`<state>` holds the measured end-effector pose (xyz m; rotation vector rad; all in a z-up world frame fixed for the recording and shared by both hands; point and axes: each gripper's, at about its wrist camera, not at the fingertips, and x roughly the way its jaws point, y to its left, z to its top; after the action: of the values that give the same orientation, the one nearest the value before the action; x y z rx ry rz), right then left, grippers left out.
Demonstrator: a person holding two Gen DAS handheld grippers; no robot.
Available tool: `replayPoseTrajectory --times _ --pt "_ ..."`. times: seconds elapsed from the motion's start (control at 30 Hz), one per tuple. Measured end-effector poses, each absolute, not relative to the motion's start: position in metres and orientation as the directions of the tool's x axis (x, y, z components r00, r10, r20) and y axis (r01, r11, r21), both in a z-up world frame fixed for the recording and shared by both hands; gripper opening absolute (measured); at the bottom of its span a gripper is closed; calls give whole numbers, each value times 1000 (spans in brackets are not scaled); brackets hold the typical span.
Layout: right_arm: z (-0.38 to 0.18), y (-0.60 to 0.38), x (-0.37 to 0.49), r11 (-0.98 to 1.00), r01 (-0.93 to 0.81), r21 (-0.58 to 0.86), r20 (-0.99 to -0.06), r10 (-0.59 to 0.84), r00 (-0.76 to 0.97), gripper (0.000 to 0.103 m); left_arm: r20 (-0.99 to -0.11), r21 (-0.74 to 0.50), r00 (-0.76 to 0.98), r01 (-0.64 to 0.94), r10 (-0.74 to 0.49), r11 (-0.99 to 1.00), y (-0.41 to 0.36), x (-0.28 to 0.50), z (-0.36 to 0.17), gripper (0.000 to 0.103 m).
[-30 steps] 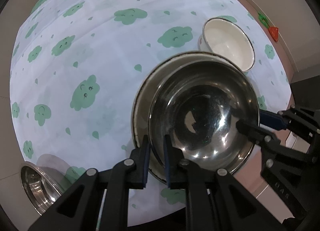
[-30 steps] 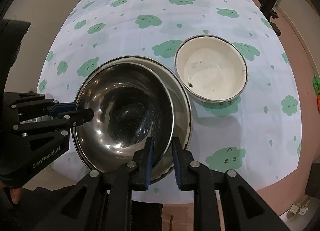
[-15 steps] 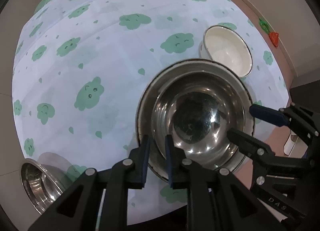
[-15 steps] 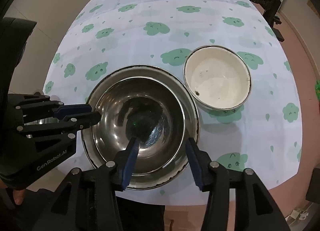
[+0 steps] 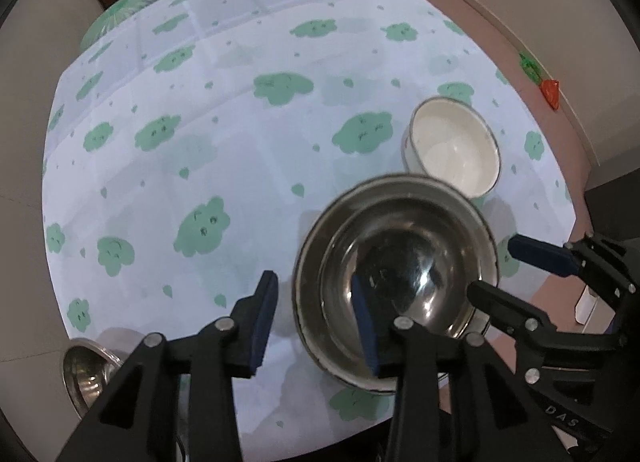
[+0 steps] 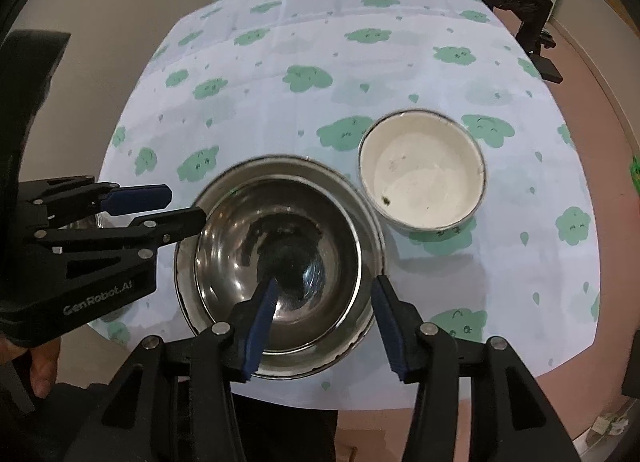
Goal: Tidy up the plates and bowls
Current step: 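Open both grippers to release the smaller bowl in the stack, then move both grippers to the white enamel bowl and close on its rim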
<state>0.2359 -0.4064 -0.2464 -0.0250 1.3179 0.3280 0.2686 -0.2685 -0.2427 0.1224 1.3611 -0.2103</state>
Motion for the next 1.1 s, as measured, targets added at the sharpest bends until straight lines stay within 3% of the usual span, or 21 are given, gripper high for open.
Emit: replayPoseTrajectory --times 0.63,1.1 --pt "-240 -466 266 984 -108 140 -944 165 285 51 -970 -15 225 321 -91 947 -321 315 -230 42" --pt "-263 -490 298 992 -59 113 -958 124 259 52 -981 6 184 368 -67 930 -356 347 -255 42"
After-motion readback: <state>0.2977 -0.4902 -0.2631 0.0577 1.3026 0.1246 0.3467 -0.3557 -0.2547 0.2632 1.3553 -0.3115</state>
